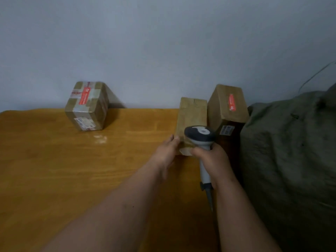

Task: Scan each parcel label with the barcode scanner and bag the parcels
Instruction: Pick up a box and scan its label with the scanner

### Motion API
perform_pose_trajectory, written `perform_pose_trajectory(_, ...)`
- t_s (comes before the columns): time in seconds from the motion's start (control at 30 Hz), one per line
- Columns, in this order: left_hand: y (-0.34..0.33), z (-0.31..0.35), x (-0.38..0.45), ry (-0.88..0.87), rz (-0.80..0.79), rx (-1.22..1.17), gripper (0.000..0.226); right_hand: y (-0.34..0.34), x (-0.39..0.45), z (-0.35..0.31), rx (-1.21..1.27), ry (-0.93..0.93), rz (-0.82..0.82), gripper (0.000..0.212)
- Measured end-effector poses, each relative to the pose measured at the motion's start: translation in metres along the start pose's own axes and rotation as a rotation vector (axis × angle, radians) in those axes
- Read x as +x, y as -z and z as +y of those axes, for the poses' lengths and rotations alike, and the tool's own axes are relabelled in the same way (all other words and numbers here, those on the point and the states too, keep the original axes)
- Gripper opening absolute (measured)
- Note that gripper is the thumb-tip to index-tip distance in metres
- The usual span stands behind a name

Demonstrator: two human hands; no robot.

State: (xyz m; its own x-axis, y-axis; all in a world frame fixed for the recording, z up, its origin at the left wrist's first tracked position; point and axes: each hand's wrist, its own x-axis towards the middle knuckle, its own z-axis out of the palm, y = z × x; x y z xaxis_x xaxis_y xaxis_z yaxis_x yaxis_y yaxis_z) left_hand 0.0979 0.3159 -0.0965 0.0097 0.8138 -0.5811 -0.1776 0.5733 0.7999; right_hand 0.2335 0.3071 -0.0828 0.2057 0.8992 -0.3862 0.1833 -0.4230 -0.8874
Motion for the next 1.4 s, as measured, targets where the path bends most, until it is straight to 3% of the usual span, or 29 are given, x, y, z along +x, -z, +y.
perform_pose_trajectory(0.1, 0.023, -0.005, -0.001, -0.063, 0.125, 0.135, 0.062, -0.012, -0.026, 0.005, 0.144, -0.002, 0.008, 0.033)
perform_pose_trajectory(0.17, 0.042, -0.012, -0.012, -0.089, 0.184, 0.189, 0.081, -0.021, -0.044, 0.008, 0.209, -0.002, -0.009, 0.040)
perform_pose_trajectory(0.3, 0.067, -0.028, -0.054, -0.014, 0.114, 0.174, 0.129, -0.040, -0.072, 0.002, 0.206, 0.069, -0.146, 0.039)
perform_pose_trajectory(0.37, 0.075, -0.039, -0.070, 0.079, 0.097, 0.031, 0.135, -0.050, -0.088, -0.003, 0.169, 0.088, -0.263, 0.037)
perform_pose_trajectory(0.5, 0.100, -0.069, -0.098, 0.169, 0.098, -0.309, 0.111, -0.064, -0.124, -0.004, 0.088, 0.077, -0.424, 0.020)
perform_pose_trajectory(0.63, 0.121, -0.091, -0.130, 0.138, 0.063, -0.503, 0.086, -0.055, -0.151, -0.006, 0.101, 0.087, -0.342, 0.008)
perform_pose_trajectory(0.7, 0.130, -0.094, -0.144, 0.109, 0.063, -0.557, 0.080, -0.050, -0.165, -0.009, 0.138, 0.110, -0.318, 0.015)
perform_pose_trajectory(0.9, 0.149, -0.084, -0.178, -0.051, 0.077, -0.569, 0.090, -0.046, -0.214, -0.024, 0.098, 0.194, -0.425, 0.027)
perform_pose_trajectory(1.07, 0.150, -0.072, -0.207, -0.167, 0.063, -0.561, 0.098, -0.047, -0.242, -0.036, 0.045, 0.225, -0.459, 0.024)
perform_pose_trajectory(1.4, 0.143, -0.055, -0.256, -0.357, 0.164, -0.604, 0.074, -0.022, -0.272, -0.053, -0.045, 0.252, -0.511, 0.023)
